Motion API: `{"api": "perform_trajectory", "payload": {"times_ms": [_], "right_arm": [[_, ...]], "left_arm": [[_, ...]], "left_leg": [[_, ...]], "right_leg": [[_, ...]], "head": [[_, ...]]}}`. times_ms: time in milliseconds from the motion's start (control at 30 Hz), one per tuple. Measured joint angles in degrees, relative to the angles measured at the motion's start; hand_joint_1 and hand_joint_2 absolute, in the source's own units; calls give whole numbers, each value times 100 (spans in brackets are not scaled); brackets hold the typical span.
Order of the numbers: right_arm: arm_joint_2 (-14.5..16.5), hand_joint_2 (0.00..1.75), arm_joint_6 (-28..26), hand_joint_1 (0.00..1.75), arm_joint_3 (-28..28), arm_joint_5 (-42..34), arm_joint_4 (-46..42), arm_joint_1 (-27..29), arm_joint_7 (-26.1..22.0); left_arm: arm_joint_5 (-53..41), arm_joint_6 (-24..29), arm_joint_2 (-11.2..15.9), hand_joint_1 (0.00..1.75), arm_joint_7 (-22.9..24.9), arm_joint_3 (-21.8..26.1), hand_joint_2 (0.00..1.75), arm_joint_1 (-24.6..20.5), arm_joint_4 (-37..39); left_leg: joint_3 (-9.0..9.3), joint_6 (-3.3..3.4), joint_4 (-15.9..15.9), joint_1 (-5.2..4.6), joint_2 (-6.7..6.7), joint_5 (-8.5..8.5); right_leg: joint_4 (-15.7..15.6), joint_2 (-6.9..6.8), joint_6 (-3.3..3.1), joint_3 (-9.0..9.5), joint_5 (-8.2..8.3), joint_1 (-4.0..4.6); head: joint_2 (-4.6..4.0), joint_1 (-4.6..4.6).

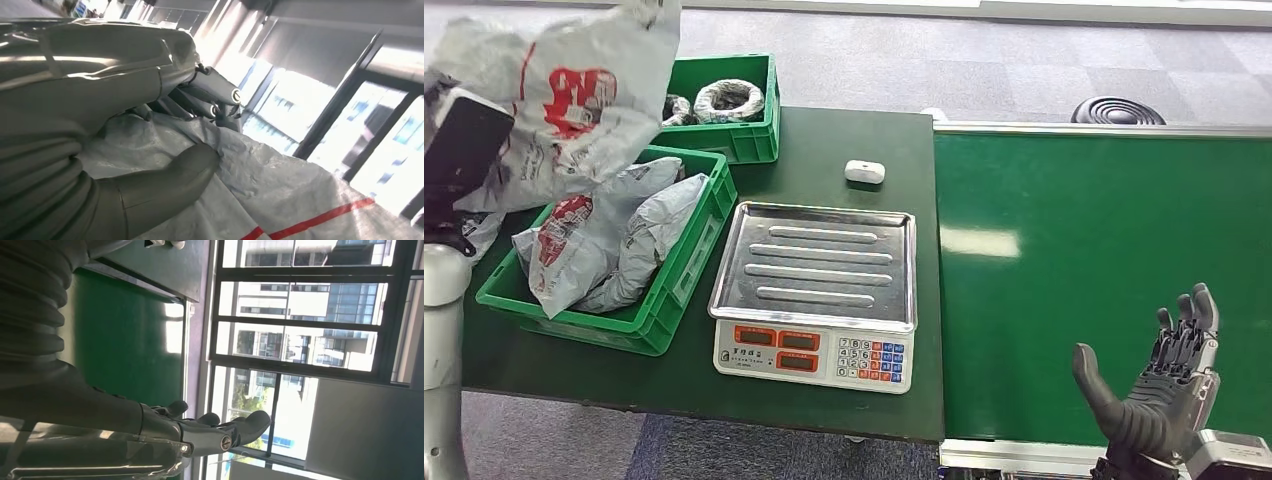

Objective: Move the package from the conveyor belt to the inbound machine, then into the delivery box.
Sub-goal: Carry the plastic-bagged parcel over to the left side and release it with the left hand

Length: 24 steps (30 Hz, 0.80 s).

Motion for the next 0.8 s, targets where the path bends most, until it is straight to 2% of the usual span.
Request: {"api": "perform_trajectory", "payload": {"times_ms": [100, 200, 233, 333, 367, 467, 567, 800], "right_arm": [[-47, 175, 4, 0, 8, -25, 1, -36, 2], [-101, 175, 55, 0, 30, -61, 35, -111, 2], [-128, 175, 89, 0, 36, -86, 65, -150, 1], [-200, 175, 177, 0, 45, -140, 174, -256, -3], [-213, 175, 188, 0, 48, -142, 204, -281, -4], [-231, 175, 184, 0, 54, -140, 263, -310, -3], [-236, 175, 146, 0, 55, -136, 278, -289, -1], [-243, 175, -21, 0, 77, -168, 278, -199, 11]], "left_arm": [[-195, -223, 186, 175, 31, 96, 175, 260, 320], [-559, -708, 391, 174, 178, 63, 175, 488, 506], [-703, -876, 465, 141, 167, 25, 175, 611, 586], [-1072, -1180, 607, 11, 75, -76, 175, 958, 808], [-1130, -1172, 629, 0, 48, -85, 175, 1028, 846], [-1180, -903, 648, 0, -14, -45, 175, 1134, 858], [-1166, -369, 591, 0, -10, 84, 175, 1170, 708], [-569, 1350, 309, 0, -328, 496, 175, 1107, 96]], "left_leg": [[-10, 0, 1, -1, -6, 1], [-10, 0, 0, -5, 1, -3], [-9, 0, 0, -6, 7, -4], [-12, 0, 1, -3, 13, -5], [-14, 0, 1, -2, 8, -5], [-16, -1, 1, -2, -6, -4], [-16, -1, 1, -1, -6, -4], [-15, -1, 2, -2, -6, -4]], "right_leg": [[-3, -3, 1, -1, 0, -1], [-6, 4, 1, -4, 0, -5], [-6, 9, 1, -7, 0, -5], [-6, 16, 1, -13, 0, -3], [-6, 12, 1, -14, 0, -2], [-6, 0, 1, -11, 0, -2], [-5, -1, 1, -11, 0, -1], [-6, 0, 1, -12, 1, -2]], "head": [[0, 1], [0, -2], [0, -3], [0, -4], [0, -4], [0, -4], [0, -4], [0, -4]]}}
